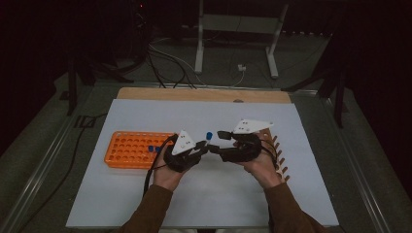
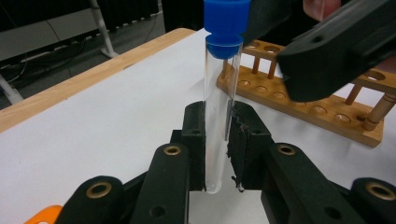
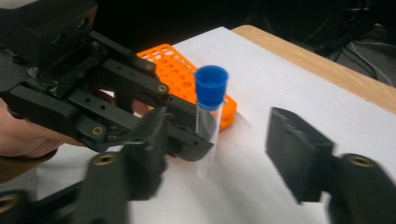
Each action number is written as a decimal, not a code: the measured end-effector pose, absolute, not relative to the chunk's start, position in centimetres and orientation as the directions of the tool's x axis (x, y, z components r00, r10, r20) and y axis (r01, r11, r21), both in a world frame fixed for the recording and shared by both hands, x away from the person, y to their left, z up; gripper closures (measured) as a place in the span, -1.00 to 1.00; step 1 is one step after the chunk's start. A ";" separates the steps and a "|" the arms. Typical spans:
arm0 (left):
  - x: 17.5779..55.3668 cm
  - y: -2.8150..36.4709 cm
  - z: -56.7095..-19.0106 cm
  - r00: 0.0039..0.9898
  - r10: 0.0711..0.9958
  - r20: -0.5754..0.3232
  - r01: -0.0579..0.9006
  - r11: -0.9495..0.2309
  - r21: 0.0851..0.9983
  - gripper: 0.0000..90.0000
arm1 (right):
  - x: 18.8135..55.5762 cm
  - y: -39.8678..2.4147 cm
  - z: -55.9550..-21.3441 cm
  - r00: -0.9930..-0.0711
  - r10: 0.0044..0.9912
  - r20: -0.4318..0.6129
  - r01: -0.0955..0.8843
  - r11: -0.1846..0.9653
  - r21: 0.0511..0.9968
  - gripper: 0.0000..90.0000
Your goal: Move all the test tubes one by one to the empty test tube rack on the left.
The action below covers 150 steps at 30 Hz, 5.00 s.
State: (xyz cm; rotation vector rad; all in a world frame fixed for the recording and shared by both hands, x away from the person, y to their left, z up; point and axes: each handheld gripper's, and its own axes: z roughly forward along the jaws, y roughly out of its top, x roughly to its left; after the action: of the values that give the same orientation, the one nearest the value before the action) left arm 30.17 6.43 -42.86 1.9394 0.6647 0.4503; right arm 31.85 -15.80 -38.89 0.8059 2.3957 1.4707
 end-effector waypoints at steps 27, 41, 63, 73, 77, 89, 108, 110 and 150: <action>29.7 10.0 -41.3 0.745 0.667 -0.007 0.273 -0.294 0.916 0.73 | 32.2 -19.7 -39.2 -0.728 0.678 0.105 0.384 0.275 0.882 -1.00; 29.0 13.7 -40.6 0.709 0.704 -0.035 0.292 -0.248 0.924 0.73 | 32.2 -22.0 -39.5 -0.697 0.709 0.110 0.395 0.252 0.884 -1.00; 27.2 19.2 -39.5 0.646 0.762 -0.046 0.300 -0.197 0.933 0.73 | 32.1 -23.8 -39.7 -0.671 0.732 0.117 0.409 0.234 0.882 -1.00; 26.9 21.2 -39.7 0.605 0.795 -0.047 0.303 -0.176 0.936 0.73 | 32.0 -25.0 -39.9 -0.650 0.751 0.117 0.415 0.222 0.883 -1.00; 26.9 21.9 -40.1 0.588 0.808 -0.039 0.308 -0.179 0.934 0.73 | 31.8 -25.5 -39.9 -0.640 0.760 0.117 0.417 0.215 0.883 -1.00; 27.3 23.0 -42.0 0.553 0.832 -0.043 0.327 -0.169 0.930 0.73 | 31.3 -27.0 -39.9 -0.615 0.781 0.109 0.410 0.199 0.890 -1.00; 28.1 23.0 -45.8 0.535 0.843 -0.055 0.397 -0.193 0.897 0.73 | 30.7 -28.7 -40.6 -0.598 0.791 0.129 0.413 0.166 0.896 -1.00; 28.2 22.8 -46.1 0.533 0.845 -0.053 0.404 -0.199 0.893 0.73 | 30.6 -28.9 -40.8 -0.594 0.793 0.131 0.416 0.164 0.895 -1.00; 28.5 22.3 -48.6 0.528 0.849 -0.026 0.478 -0.272 0.835 0.73 | 30.2 -29.7 -41.8 -0.582 0.799 0.153 0.430 0.143 0.891 -1.00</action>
State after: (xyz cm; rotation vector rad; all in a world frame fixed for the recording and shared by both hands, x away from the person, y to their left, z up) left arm 28.48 22.34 -48.58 1.9203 1.0848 0.5525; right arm 30.21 -29.72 -41.83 1.1816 2.0694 1.4188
